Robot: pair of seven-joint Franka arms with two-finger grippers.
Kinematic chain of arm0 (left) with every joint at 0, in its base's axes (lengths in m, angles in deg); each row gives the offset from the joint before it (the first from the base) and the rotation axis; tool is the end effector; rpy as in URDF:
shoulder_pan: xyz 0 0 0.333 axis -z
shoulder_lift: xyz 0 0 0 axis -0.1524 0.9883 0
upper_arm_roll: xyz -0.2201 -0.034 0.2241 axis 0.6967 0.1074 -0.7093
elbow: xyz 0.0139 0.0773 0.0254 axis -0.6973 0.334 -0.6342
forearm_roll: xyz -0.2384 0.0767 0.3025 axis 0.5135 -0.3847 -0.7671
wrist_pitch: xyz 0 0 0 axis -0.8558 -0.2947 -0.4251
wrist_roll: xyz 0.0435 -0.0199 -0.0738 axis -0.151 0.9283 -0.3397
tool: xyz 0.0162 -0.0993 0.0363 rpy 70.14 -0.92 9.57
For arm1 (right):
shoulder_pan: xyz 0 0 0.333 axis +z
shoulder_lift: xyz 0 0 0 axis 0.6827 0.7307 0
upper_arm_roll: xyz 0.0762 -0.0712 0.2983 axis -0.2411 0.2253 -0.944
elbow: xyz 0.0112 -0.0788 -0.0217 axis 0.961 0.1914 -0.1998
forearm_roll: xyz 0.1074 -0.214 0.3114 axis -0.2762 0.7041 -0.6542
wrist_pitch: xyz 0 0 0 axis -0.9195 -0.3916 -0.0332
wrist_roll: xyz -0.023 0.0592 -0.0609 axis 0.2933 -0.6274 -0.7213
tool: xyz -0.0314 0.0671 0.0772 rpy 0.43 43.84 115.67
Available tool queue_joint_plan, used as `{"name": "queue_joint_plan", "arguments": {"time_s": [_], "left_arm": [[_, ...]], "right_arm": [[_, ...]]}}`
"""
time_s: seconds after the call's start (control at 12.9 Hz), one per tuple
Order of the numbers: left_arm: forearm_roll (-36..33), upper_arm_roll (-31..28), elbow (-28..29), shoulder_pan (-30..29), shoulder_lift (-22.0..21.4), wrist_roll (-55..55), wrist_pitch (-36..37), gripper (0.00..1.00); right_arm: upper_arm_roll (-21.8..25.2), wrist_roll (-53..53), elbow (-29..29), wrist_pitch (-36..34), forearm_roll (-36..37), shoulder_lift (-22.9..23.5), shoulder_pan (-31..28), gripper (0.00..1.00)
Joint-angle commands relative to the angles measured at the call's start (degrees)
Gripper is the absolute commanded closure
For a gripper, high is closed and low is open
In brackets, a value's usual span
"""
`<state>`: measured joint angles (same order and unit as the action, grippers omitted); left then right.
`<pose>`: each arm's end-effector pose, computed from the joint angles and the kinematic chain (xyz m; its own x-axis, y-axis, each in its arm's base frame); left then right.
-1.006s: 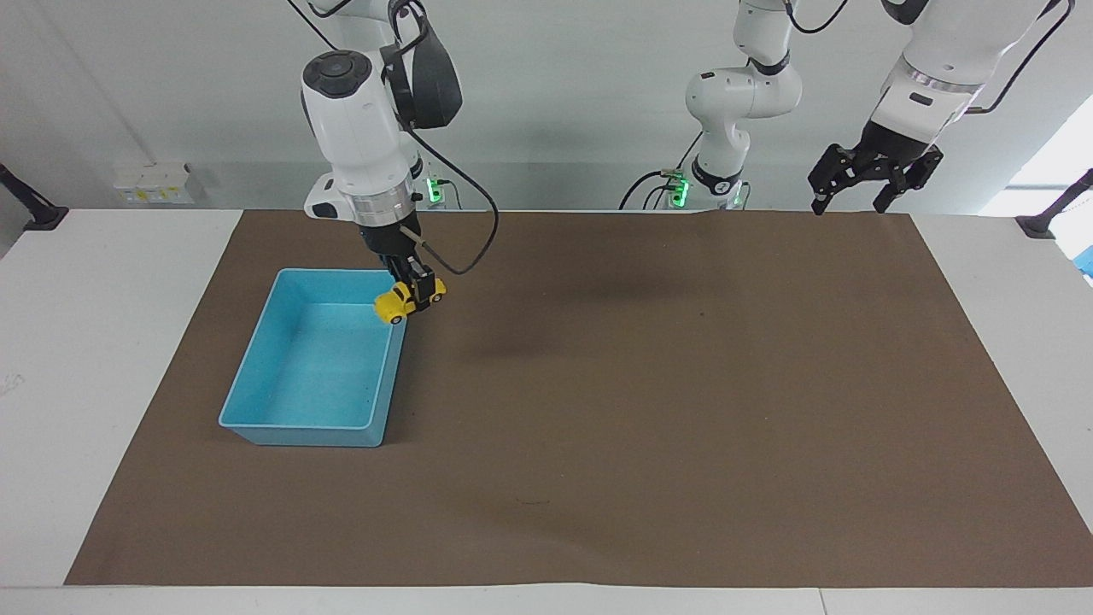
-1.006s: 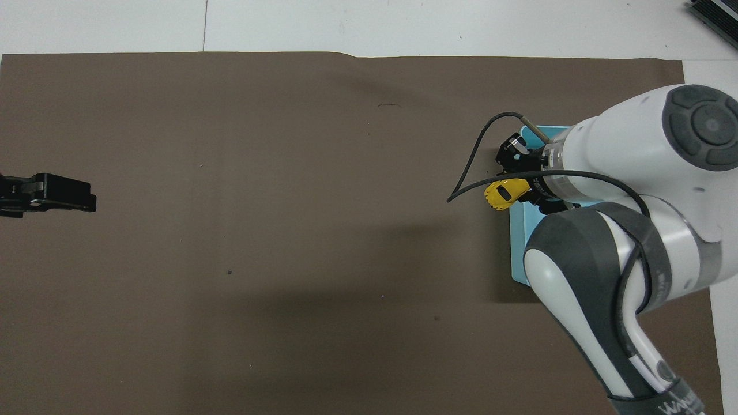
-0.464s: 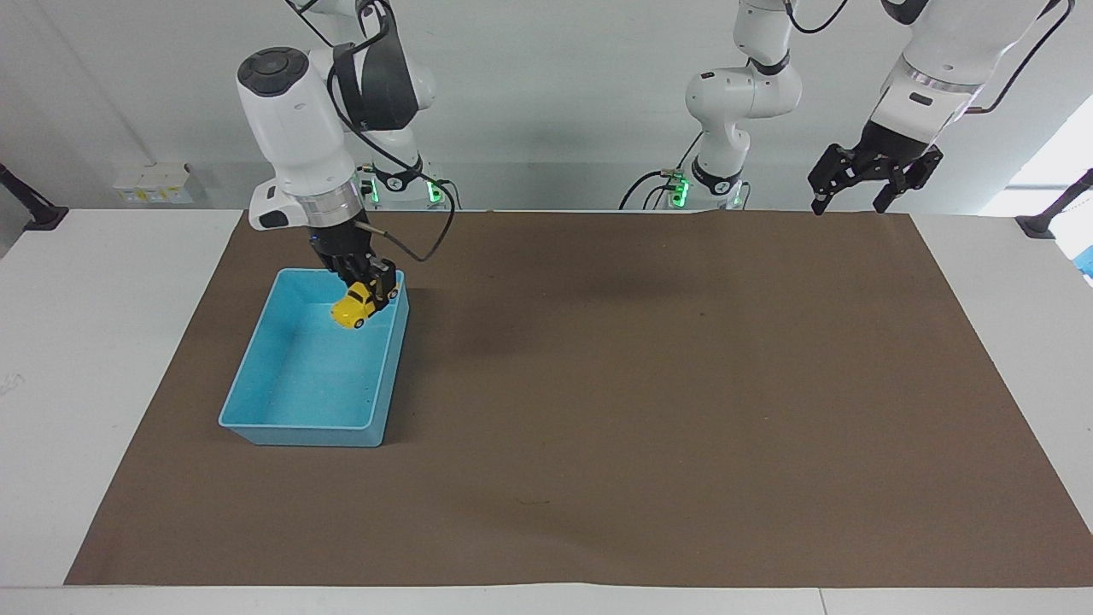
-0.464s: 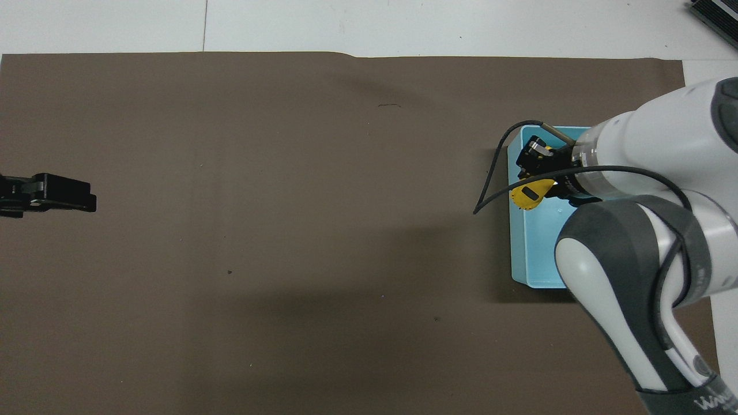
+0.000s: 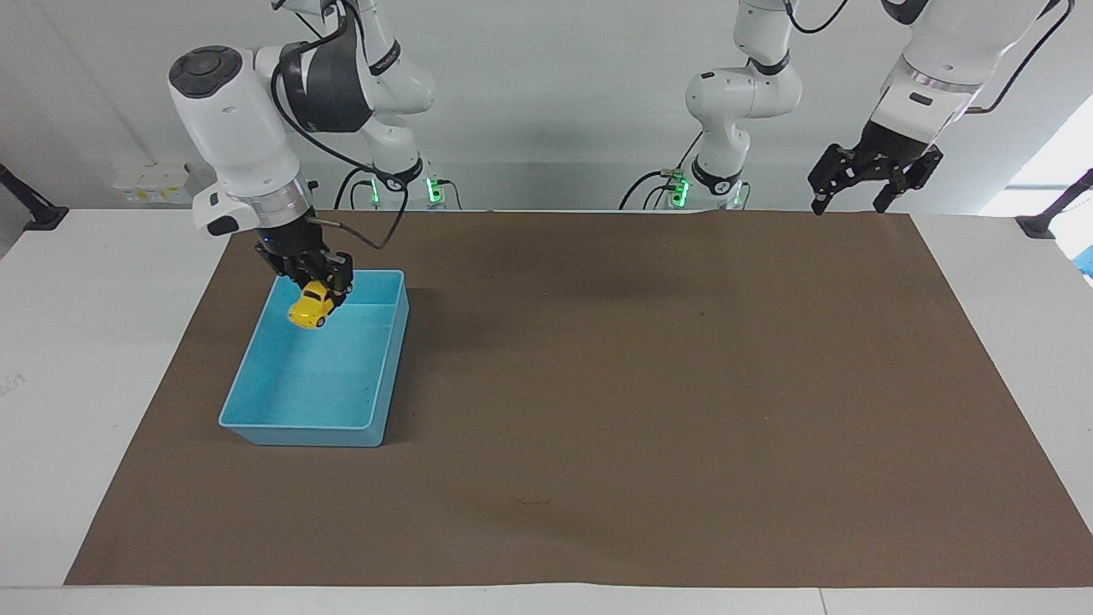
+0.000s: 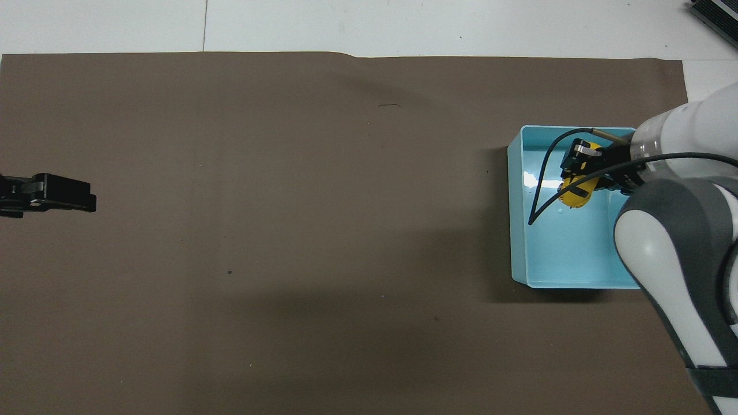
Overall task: Wind up and store yellow beetle car
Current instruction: 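Carry the car over the blue bin and lower it inside, then open the right gripper to release the car in the bin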
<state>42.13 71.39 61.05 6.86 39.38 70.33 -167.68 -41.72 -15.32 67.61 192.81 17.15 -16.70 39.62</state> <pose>0.5178 -0.0566 0.6579 0.9997 0.0138 0.0217 0.0132 -0.9994 0.0305 0.5826 0.0106 0.5385 0.9517 -0.3038 0.0448 -0.3027 -0.9526 -0.0309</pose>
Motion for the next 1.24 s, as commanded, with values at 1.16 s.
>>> {"name": "queue_joint_plan", "arguments": {"time_s": [1.16], "left_arm": [[0.7,-0.1,0.4,-0.3,-0.9,-0.4,0.9,0.0]], "right_arm": [[-0.2,18.8,3.7,4.6,0.2,2.7,-3.4,1.0]]}}
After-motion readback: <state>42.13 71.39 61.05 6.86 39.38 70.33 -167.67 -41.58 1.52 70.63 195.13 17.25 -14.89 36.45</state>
